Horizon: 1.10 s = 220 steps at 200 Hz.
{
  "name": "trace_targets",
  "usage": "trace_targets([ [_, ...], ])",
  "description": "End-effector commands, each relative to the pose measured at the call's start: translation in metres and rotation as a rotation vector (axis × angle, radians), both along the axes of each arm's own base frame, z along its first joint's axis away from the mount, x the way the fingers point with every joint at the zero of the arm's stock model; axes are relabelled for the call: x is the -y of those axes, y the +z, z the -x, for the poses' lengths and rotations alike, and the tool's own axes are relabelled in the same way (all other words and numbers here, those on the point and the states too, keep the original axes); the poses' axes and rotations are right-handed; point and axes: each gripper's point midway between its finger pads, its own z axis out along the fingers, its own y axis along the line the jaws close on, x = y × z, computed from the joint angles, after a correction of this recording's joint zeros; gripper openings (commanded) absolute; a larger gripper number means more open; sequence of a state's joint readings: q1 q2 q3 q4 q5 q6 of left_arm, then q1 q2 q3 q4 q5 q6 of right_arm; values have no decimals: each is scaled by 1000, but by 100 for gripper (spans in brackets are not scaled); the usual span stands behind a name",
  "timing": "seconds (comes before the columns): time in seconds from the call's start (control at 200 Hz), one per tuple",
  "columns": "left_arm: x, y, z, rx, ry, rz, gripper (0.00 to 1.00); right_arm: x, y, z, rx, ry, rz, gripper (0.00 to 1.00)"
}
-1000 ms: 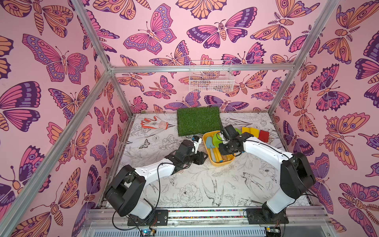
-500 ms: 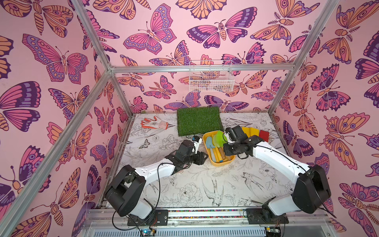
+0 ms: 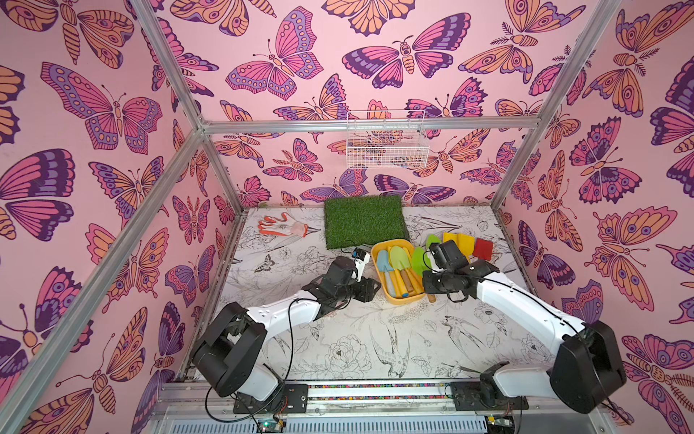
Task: Take the shovel out of the storage box
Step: Pick up the shovel from the storage box, then place the shovel at the center of the board.
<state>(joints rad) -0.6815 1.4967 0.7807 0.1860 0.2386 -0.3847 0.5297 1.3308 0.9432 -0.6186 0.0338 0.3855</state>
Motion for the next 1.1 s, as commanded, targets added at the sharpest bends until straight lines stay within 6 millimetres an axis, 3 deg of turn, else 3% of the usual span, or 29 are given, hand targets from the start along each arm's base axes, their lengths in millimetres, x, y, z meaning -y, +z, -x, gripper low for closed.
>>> trace_targets([
  [0.0, -4, 5, 1, 40, 1, -19, 58, 14, -5, 7, 8, -55, 15, 13],
  [0.551, -1, 3, 1, 26, -10, -19, 58, 62, -34, 30, -31, -205, 46, 14],
  [0.846, -1, 4, 1, 28, -11, -18, 58, 52, -64, 33, -130, -167, 35, 14],
  [1.096, 0, 3, 2, 25, -15, -18, 58, 50, -76, 26, -170, -165, 54, 15],
])
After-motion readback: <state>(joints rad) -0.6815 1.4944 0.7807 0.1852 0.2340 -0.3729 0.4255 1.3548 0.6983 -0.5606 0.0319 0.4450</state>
